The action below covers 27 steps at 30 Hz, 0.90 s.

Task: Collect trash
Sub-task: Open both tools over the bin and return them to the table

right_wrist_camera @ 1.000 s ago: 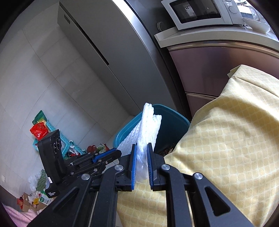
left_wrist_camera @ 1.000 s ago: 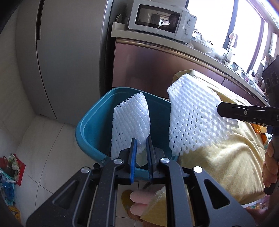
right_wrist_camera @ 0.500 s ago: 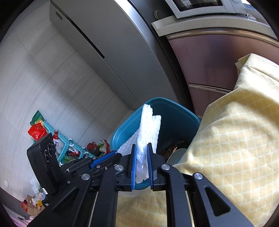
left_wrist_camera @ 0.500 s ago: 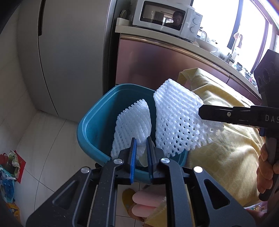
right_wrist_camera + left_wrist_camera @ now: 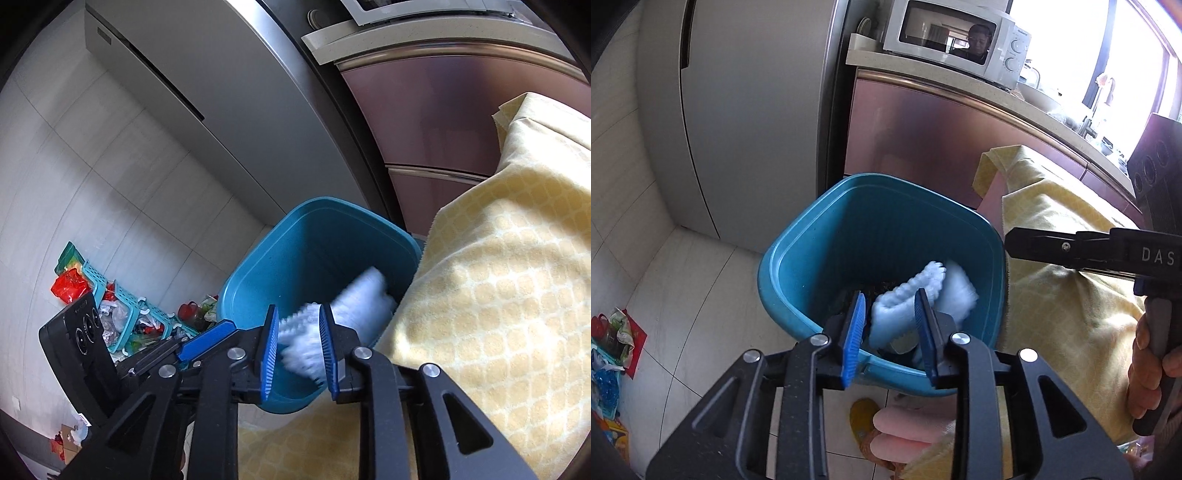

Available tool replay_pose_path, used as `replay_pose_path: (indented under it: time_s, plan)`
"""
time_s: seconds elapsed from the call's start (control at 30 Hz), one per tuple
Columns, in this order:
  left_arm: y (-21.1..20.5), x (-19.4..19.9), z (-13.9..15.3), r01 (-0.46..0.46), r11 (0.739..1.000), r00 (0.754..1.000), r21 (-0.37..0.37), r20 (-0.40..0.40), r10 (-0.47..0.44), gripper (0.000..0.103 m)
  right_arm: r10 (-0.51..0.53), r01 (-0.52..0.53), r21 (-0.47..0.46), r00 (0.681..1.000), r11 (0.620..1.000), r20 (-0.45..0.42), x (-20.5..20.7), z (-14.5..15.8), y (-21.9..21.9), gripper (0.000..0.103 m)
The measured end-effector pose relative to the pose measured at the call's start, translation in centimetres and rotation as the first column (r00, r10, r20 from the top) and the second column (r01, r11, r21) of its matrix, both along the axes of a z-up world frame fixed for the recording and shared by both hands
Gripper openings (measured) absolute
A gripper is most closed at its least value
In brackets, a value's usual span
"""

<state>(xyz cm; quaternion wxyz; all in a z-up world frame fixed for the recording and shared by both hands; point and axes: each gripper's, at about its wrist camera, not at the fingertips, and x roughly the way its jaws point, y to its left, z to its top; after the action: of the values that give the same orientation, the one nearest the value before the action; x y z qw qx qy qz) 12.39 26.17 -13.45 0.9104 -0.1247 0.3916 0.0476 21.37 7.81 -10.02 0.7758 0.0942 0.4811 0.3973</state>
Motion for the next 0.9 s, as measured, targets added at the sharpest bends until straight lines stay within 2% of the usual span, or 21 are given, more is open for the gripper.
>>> replay_pose_path:
  time_s: [0.27,0.5,0.7,0.9]
  plan:
    - [-0.2,-0.5,0.3,0.0,1.0,1.0,0.007,0.019,0.0,0.031,-0.016,0.016,0.019,1.0,1.0,0.002,-0.4,0.0,-1.6,0.024]
    - [-1.0,-1.4,1.5,0.028,1.0,0.998,0.007,0.06,-0.028,0.035,-0.008,0.007,0.026,0.999,1.0,0.044,-1.3,1.0,-3.2,0.028]
    - [-3.3,-2.6,4.0,0.107,0.994,0.983,0.022,0.146,-0.109,0.043,-0.013,0.007,0.042,0.992,0.999,0.126,-3.1,3.0,-5.7,0.032]
    - [-7.5,-3.1,6.2,0.235,0.971,0.949,0.034,0.209,-0.237,0.046,-0.078,0.065,0.065,0.974,0.996,0.214,-5.6,5.2,-10.7,0.035]
